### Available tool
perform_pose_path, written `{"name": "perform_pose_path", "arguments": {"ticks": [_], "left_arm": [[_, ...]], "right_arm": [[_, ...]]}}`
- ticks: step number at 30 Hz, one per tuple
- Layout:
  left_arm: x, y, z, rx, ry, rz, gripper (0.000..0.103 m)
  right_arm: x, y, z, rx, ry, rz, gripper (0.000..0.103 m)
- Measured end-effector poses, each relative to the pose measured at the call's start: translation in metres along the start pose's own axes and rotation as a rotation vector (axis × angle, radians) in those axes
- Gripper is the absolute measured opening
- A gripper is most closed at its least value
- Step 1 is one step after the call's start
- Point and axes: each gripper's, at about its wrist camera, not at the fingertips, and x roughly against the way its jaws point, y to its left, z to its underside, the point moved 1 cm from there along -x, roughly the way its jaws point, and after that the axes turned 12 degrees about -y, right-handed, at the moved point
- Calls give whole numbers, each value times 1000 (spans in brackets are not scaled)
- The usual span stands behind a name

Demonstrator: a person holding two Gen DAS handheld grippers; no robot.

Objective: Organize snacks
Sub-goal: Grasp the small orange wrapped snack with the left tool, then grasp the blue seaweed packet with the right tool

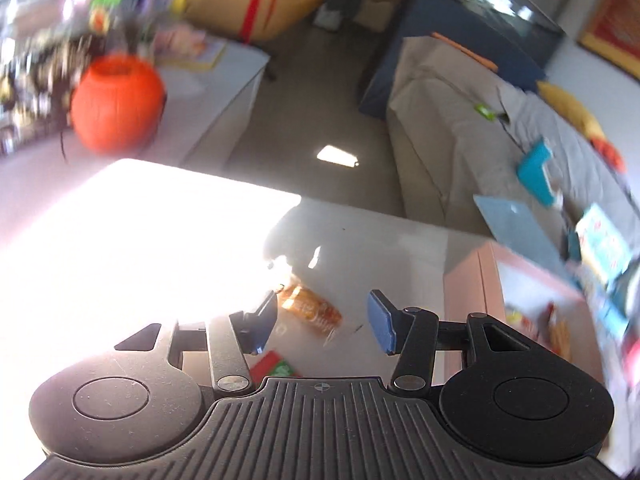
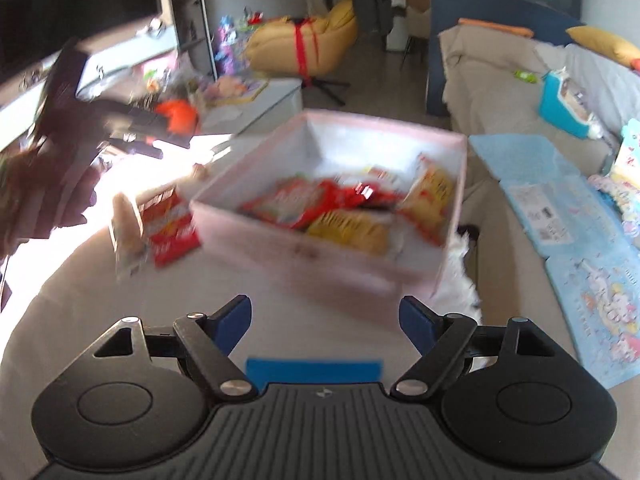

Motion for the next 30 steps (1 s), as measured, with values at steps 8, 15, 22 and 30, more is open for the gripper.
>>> {"name": "perform_pose_path", "arguments": {"ticks": [8, 15, 22, 30], "left_arm": [[-21, -19, 14, -209, 16, -75, 23], [62, -15, 42, -212, -68, 102, 23], [145, -33, 100, -243, 10, 324, 23], [171, -48, 165, -359, 113, 335, 23]], "right_arm": [[0, 21, 7, 34, 17, -8, 82], [7, 17, 9, 36, 3, 6, 82], [16, 9, 30, -7, 54, 0, 85], [23, 0, 57, -122, 65, 3, 87]]}}
